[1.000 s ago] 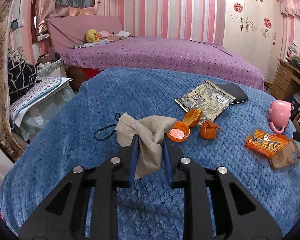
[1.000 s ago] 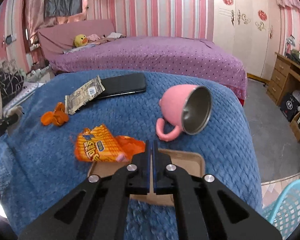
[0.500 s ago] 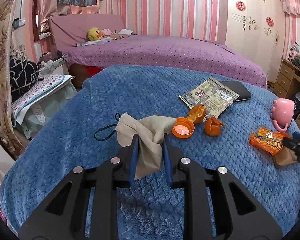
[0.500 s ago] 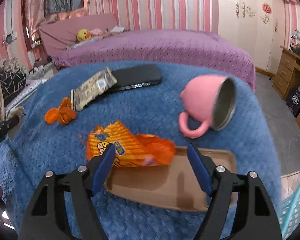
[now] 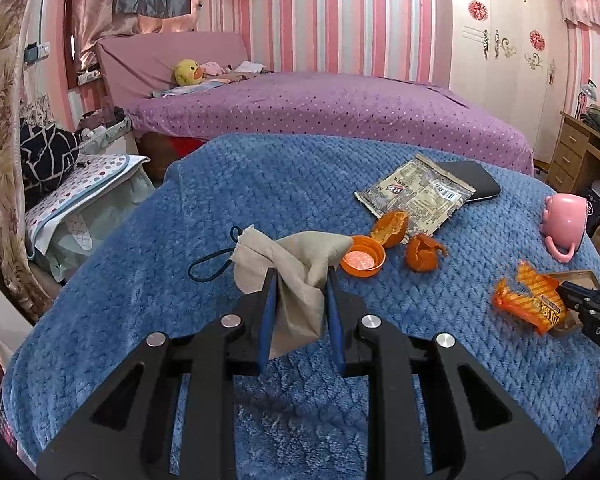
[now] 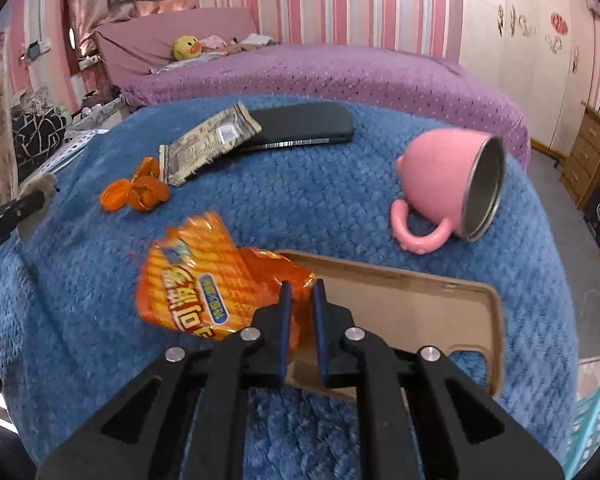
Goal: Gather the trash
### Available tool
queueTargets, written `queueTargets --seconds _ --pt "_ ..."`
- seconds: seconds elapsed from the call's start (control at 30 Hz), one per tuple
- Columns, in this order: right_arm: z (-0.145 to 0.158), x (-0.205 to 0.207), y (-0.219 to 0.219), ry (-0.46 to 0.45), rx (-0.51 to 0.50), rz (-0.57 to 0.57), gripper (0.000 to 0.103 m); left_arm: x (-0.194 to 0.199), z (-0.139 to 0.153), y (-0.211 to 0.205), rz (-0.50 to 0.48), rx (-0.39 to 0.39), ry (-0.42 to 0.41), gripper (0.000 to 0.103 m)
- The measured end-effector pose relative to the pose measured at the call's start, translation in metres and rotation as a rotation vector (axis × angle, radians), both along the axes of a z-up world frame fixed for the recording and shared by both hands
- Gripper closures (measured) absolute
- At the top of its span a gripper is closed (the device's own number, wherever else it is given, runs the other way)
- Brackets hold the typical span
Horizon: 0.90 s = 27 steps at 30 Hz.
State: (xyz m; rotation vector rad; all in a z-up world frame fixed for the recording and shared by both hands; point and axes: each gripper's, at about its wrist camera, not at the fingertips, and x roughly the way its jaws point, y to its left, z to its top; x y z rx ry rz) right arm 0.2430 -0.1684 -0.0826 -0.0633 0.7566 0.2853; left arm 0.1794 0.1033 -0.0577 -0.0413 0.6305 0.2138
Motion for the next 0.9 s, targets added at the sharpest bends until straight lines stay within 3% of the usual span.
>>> queueTargets --seconds 0.03,0.2,0.5,0.53,0.6,0.63,0.9 --pt "0.004 -0.003 -0.003 -0.013 0.003 -0.001 0.102 -0.001 0.001 -0.001 -0.001 0.003 -0.003 0.081" --pt "0.025 -0.022 -0.03 -0.073 0.045 -0.029 0.102 -0.006 0.004 -0.006 -0.005 -0.01 -0.014 0.081" --pt "0.022 -0.029 -0.066 -0.018 0.016 -0.126 0.099 -0.012 0.006 -0.022 -0.018 0.015 -0.017 0.081" --pt "0.022 -0.031 -0.069 -0.019 0.004 -0.141 0.095 -0.012 0.005 -0.023 -0.02 0.023 -0.017 0.081" --pt "0.023 -0.033 -0.077 -0.025 0.012 -0.154 0.065 -0.012 0.006 -0.024 -0.024 0.028 -0.018 0.081" --pt "0.024 -0.035 -0.078 -0.036 0.015 -0.157 0.045 -0.012 0.006 -0.023 -0.024 0.024 -0.019 0.081" --pt "0.02 -0.036 -0.04 -0.039 0.009 -0.013 0.035 -0.009 0.005 -0.023 -0.037 0.011 -0.015 0.081"
